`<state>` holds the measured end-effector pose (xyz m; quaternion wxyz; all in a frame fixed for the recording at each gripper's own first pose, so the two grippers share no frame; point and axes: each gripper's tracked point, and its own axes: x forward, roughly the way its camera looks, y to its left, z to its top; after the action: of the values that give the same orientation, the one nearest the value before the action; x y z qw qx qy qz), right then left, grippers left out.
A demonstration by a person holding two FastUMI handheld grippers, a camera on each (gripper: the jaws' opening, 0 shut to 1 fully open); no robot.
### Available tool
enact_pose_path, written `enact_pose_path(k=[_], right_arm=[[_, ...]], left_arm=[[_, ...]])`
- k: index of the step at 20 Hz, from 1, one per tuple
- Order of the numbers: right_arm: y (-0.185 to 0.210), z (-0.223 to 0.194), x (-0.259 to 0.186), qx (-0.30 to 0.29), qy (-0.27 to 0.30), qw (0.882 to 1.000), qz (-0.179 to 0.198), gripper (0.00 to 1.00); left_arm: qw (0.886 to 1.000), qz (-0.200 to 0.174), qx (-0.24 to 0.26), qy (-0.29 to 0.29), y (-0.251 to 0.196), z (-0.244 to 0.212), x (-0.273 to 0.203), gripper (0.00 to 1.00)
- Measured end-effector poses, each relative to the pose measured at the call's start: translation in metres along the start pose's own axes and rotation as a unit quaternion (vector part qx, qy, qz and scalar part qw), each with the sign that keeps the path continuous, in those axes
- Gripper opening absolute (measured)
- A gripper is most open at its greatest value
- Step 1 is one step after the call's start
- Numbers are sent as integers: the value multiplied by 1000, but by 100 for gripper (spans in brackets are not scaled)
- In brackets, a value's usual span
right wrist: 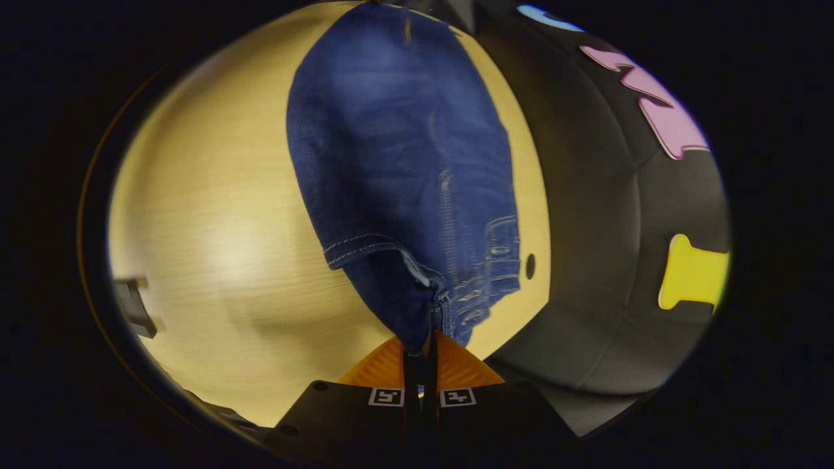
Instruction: Grasp the waist and the cuffs of the jeans and fold them to make the two legs overlap; first hold the waist and fold one-third of the jeans toward the cuffs, then hold the cuffs and fold the remaining one-third in the same direction to finish folding.
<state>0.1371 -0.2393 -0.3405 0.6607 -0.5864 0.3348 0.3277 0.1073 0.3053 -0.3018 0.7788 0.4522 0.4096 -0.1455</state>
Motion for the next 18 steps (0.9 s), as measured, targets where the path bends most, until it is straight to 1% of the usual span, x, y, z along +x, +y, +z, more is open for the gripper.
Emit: enact_pose_path(k=[2,4,7,8,10,12,13,15,17,18], right_arm=[[-25,7,-8,13,-5,1000,-3,5],[-58,20,-13,21,-10,1000,-14,5],[-99,38,-5,69,-24,997,-16,5],[-115,43,-2,85,-26,996,-17,5],[-136,50,7,121,-26,992,-15,5],[-155,53,26,160,-18,987,-7,5],[-163,53,33,184,-18,983,-2,5],[-175,51,48,236,-11,972,7,5],[-185,45,70,282,2,959,15,5],[-186,41,80,308,10,951,22,5]], left_arm=[[999,-12,-30,-6,12,8,-6,1],[998,-20,-57,-12,28,21,-17,1],[995,-32,-90,-24,58,45,-30,2],[993,-34,-109,-30,69,56,-31,2],[984,-42,-170,-36,92,71,-33,1],[972,-43,-231,-30,121,80,-24,2],[964,-44,-261,-25,129,85,-34,2],[947,-52,-316,-13,139,88,-35,2],[932,-60,-358,-1,153,95,-36,2],[929,-60,-366,7,158,99,-35,2]])
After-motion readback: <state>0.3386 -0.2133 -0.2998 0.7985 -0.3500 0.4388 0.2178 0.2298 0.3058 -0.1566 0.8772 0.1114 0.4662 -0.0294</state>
